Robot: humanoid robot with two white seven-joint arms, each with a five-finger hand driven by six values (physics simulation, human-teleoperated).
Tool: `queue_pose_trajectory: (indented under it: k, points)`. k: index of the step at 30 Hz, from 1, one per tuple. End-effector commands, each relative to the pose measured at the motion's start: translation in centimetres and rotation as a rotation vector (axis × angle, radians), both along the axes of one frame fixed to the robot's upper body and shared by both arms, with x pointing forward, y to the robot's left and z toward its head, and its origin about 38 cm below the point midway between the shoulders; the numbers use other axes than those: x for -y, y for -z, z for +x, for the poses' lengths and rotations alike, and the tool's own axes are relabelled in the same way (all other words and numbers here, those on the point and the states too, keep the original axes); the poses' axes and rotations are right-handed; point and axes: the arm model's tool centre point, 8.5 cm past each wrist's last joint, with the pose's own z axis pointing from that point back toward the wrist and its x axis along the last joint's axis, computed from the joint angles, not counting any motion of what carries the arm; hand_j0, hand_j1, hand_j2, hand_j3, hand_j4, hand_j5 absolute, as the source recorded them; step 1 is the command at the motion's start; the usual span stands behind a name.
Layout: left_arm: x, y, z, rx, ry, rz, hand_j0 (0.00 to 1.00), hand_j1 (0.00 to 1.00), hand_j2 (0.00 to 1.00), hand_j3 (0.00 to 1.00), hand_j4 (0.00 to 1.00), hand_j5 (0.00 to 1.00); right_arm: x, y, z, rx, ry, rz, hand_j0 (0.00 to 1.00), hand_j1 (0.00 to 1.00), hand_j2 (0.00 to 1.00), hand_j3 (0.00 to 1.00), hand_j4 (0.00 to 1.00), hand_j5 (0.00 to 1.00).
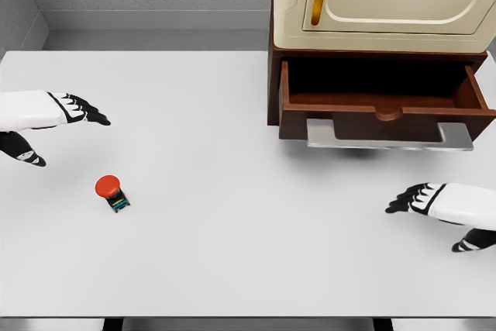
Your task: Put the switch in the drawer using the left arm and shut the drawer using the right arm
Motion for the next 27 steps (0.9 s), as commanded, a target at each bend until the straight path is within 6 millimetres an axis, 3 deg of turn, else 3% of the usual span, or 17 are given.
queue_pose_trajectory:
  k: [1, 4, 6, 8, 9, 12, 16, 21, 23, 27]
  points:
    - [-0.1, -0.1, 0.0, 0.0, -0.004, -0.004, 1.0, 1.0, 1.0, 1.0, 1.0, 1.0, -0.1, 0.0, 0.0, -0.003, 0.002, 0.007, 1.0, 1.0, 1.0, 1.0, 1.0, 1.0]
    - [0.1, 0.3, -0.1, -0.01, 0.002, -0.004, 1.0, 1.0, 1.0, 1.0, 1.0, 1.0, -0.1, -0.2, 0.0, -0.006, 0.007, 0.03, 1.0, 1.0, 1.0, 1.0, 1.0, 1.0]
    - [1.6, 1.0, -0.8, -0.032, 0.052, 0.0, 1.0, 1.0, 1.0, 1.0, 1.0, 1.0, 0.0, -0.3, 0.0, -0.006, 0.006, 0.024, 0.99, 0.99, 0.99, 0.99, 0.99, 0.99]
    - [2.5, 2.2, -1.4, -0.066, 0.081, 0.003, 1.0, 1.0, 1.0, 1.0, 1.0, 1.0, 0.2, -0.6, 0.1, 0.001, 0.011, 0.017, 0.66, 0.66, 0.66, 0.66, 0.66, 0.66]
    - [2.8, 2.5, -1.4, -0.071, 0.088, 0.004, 1.0, 1.0, 1.0, 1.0, 1.0, 1.0, 0.3, -0.5, 0.1, -0.001, 0.012, 0.017, 0.58, 0.58, 0.58, 0.58, 0.58, 0.58]
    - [3.0, 4.3, -1.5, -0.079, 0.109, 0.084, 1.0, 1.0, 1.0, 1.0, 1.0, 1.0, 1.9, -3.0, 0.7, 0.081, 0.062, 0.013, 0.57, 0.57, 0.57, 0.57, 0.57, 0.57]
    - [4.2, 4.9, -1.3, -0.081, 0.132, 0.067, 1.0, 1.0, 1.0, 1.0, 1.0, 1.0, 2.9, -4.8, 0.8, 0.126, 0.097, 0.029, 0.57, 0.57, 0.57, 0.57, 0.57, 0.57]
    - [4.7, 5.2, -1.3, -0.084, 0.143, 0.06, 1.0, 1.0, 1.0, 1.0, 1.0, 1.0, 2.8, -4.8, 0.8, 0.126, 0.099, 0.042, 0.58, 0.58, 0.58, 0.58, 0.58, 0.58]
    - [5.0, 6.2, -1.7, -0.115, 0.155, 0.068, 0.99, 0.99, 0.99, 0.99, 0.99, 0.99, 3.2, -5.3, 0.8, 0.143, 0.112, 0.044, 0.59, 0.59, 0.59, 0.59, 0.59, 0.59]
    - [4.6, 6.5, -1.8, -0.124, 0.148, 0.074, 0.95, 0.95, 0.95, 0.95, 0.95, 0.95, 4.3, -4.6, -0.4, 0.127, 0.159, 0.059, 0.59, 0.59, 0.59, 0.59, 0.59, 0.59]
